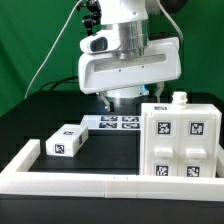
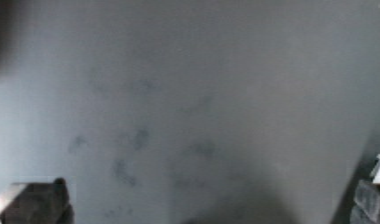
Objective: Assemble cabinet
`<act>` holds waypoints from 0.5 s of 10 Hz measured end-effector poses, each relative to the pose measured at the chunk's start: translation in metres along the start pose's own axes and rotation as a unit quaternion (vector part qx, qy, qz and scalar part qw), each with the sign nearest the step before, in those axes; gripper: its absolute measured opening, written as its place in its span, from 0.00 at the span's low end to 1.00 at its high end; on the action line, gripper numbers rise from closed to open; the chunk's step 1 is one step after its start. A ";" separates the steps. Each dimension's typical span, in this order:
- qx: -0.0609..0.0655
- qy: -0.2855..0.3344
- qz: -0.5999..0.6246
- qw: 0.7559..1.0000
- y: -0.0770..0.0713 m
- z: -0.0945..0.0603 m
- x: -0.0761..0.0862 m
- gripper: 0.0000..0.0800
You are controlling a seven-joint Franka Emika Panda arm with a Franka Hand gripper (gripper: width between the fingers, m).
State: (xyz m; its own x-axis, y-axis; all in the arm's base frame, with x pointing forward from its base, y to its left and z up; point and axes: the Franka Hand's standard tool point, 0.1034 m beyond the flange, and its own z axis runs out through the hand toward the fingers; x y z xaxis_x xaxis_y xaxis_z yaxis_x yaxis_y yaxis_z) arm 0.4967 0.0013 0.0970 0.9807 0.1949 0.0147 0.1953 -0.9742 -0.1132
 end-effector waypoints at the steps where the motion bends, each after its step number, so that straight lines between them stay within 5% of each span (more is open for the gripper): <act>1: 0.001 0.000 0.044 0.999 -0.002 0.000 0.000 1.00; 2: 0.001 -0.001 0.086 0.996 -0.003 0.001 0.000 1.00; 5: -0.008 0.002 0.166 0.986 0.045 0.008 -0.026 1.00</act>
Offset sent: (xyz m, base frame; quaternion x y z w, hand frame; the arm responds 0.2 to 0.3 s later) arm -0.0282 -0.0734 -0.0213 -0.0169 0.0170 0.2602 0.9653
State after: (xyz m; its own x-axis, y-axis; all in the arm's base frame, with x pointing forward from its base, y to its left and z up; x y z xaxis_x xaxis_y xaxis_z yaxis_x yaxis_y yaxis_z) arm 0.4795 -0.0464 0.0832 0.9905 -0.1364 -0.0156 -0.1372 -0.9859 -0.0961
